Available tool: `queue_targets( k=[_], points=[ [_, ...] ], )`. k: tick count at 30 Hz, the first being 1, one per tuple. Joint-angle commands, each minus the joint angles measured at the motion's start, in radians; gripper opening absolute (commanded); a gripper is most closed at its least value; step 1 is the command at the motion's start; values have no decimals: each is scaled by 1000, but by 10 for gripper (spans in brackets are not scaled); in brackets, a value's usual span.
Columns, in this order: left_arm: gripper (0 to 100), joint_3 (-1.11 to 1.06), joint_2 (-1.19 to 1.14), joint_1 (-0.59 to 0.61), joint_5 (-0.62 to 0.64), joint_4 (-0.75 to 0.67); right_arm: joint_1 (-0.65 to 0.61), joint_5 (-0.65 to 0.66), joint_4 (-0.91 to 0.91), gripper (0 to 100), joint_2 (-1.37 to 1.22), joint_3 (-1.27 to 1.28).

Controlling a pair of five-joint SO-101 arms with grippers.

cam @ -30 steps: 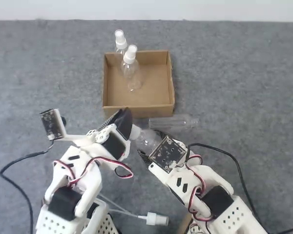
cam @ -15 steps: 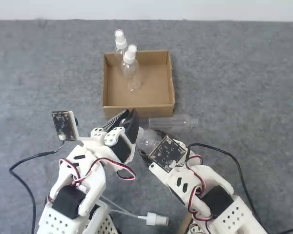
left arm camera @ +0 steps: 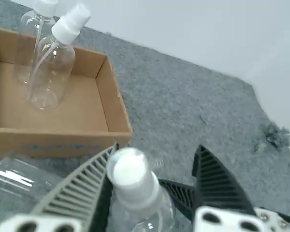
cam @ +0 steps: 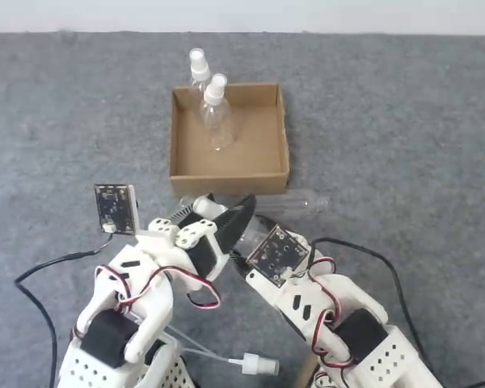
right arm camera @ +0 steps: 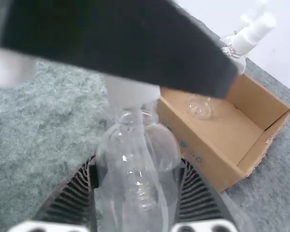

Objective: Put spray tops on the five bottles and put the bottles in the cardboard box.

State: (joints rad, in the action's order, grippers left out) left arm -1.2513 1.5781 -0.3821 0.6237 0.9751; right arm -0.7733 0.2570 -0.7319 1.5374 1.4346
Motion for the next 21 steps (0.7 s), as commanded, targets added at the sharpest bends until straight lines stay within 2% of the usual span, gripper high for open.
queue_targets(
  k=[1, 10, 16, 21],
  points=[
    [247, 93, 14, 3, 20, 11, -5, 14, -2, 6, 18, -15],
    [246, 157, 38, 5, 20, 11, -4, 14, 4, 6, 13, -15],
    [246, 151, 230, 8, 23, 12, 31, 14, 5, 6, 19, -15],
    [246, 143, 230, 124, 61, 18, 31, 14, 5, 6, 21, -15]
  ],
)
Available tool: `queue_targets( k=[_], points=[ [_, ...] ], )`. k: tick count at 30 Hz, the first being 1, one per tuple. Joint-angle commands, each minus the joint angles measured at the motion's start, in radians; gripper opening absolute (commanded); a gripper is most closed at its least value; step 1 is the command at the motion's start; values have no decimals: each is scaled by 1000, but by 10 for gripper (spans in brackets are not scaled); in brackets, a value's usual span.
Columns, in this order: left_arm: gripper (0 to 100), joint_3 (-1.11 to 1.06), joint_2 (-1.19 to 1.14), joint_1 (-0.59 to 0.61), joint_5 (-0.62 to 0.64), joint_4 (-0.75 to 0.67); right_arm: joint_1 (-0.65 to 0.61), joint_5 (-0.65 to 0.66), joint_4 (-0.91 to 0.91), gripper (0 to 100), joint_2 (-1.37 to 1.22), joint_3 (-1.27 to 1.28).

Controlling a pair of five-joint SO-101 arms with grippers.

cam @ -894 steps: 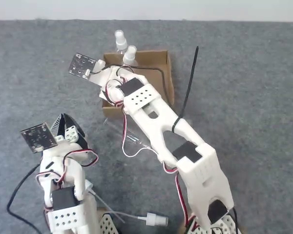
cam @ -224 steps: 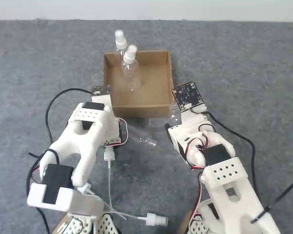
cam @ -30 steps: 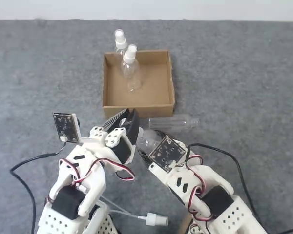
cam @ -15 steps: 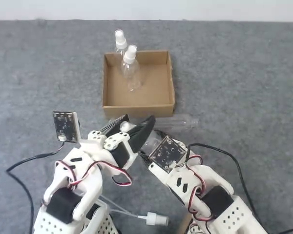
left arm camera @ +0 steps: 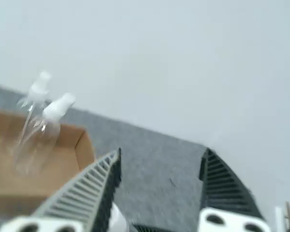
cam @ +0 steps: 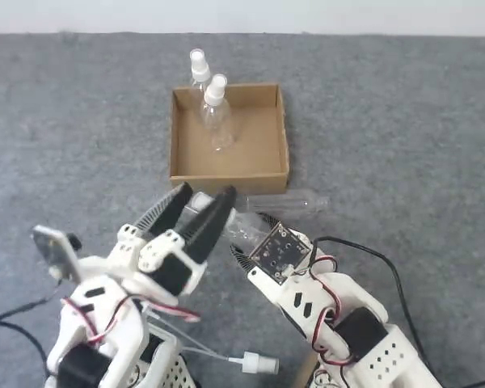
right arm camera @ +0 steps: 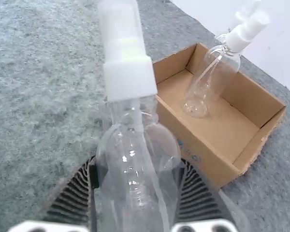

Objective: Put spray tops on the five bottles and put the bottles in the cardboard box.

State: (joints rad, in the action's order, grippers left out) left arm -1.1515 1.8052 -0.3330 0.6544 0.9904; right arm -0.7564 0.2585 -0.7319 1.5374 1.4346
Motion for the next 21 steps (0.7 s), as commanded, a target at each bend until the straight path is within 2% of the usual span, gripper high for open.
queue_targets(
  k=[1, 6, 11, 15, 18, 21],
  points=[
    [246, 44, 0, 94, 32, 3, 15, 12, 5, 6, 22, -15],
    [246, 42, 15, 172, 58, 3, 10, 12, 1, 6, 22, -17],
    [246, 22, 17, 339, 124, -28, 10, 11, -1, 6, 22, -25],
    [246, -104, 17, 428, 152, -184, 8, 11, 5, 6, 24, -28],
    [246, -208, 17, 434, 152, -327, 8, 6, 5, 6, 24, -55],
    [246, -262, 17, 430, 150, -391, 7, 3, 5, 6, 24, -81]
  ],
)
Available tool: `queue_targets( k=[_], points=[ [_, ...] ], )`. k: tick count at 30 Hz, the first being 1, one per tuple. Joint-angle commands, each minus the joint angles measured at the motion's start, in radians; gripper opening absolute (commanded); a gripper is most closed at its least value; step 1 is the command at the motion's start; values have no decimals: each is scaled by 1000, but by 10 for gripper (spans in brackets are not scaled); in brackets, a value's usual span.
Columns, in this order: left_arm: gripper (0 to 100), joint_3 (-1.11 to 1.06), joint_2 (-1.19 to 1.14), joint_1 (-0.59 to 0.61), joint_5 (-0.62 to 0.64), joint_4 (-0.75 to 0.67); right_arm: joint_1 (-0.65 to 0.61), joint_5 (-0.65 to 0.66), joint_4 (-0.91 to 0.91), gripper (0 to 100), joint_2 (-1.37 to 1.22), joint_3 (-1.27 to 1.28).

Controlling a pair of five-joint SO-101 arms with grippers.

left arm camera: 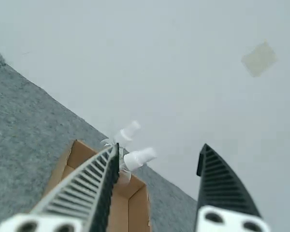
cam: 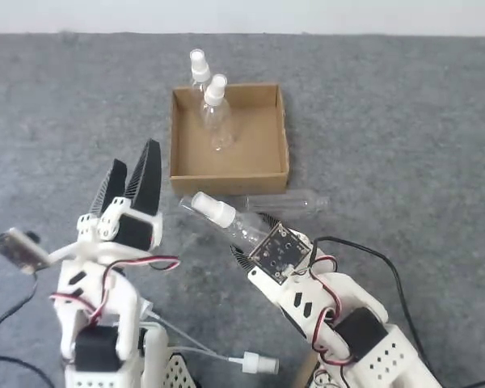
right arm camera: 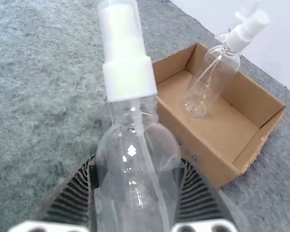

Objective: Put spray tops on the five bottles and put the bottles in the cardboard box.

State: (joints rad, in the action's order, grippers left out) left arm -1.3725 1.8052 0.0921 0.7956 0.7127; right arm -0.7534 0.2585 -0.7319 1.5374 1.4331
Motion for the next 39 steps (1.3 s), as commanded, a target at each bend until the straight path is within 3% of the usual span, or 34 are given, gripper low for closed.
queue_targets(
  k=[1, 13, 20, 33, 39],
  points=[
    [246, -48, 17, 5, 9, -120, 2, 3, 5, 6, 24, -89],
    [246, -70, 17, 2, 9, -123, -160, 3, 5, 6, 24, -138],
    [246, -104, 17, -147, -52, -117, -214, 5, 4, 6, 24, -144],
    [246, -76, 18, -201, -55, -107, -217, 11, 5, 6, 22, -117],
    [246, -58, 18, -262, -84, -29, -217, 11, 7, 6, 22, -114]
  ],
)
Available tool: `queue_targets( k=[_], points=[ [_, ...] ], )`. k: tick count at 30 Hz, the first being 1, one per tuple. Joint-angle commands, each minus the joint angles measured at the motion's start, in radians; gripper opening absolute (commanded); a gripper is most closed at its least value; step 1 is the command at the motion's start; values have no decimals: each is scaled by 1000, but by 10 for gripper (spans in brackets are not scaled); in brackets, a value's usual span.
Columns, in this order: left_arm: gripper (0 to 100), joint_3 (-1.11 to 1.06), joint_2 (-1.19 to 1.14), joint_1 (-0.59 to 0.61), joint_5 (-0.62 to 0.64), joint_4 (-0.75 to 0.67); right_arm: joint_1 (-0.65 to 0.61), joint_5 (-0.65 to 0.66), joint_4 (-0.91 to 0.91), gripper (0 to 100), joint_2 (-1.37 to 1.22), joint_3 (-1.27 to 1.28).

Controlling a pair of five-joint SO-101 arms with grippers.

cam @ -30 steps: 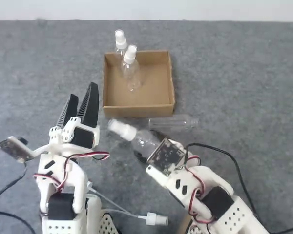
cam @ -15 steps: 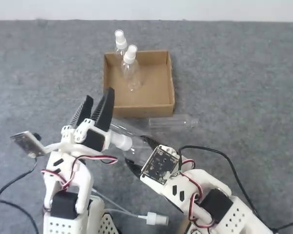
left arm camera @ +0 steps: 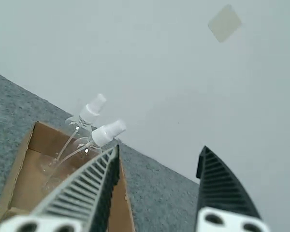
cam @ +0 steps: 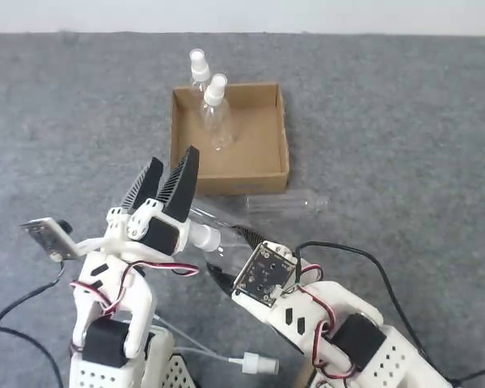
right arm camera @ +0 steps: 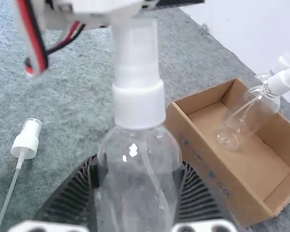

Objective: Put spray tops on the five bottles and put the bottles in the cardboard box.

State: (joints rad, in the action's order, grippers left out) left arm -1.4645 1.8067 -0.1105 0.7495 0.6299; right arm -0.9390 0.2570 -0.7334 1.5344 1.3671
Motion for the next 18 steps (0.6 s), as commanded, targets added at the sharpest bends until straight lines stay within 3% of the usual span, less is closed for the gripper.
queue_targets(
  k=[1, 4, 18],
  points=[
    [246, 35, 17, -84, -58, 66, -31, 12, 8, 6, 25, -48],
    [246, 31, 15, -149, -94, 95, -31, 12, 8, 6, 25, -46],
    [246, 30, 15, -215, -209, 152, -28, 12, 5, 6, 25, -25]
  ],
)
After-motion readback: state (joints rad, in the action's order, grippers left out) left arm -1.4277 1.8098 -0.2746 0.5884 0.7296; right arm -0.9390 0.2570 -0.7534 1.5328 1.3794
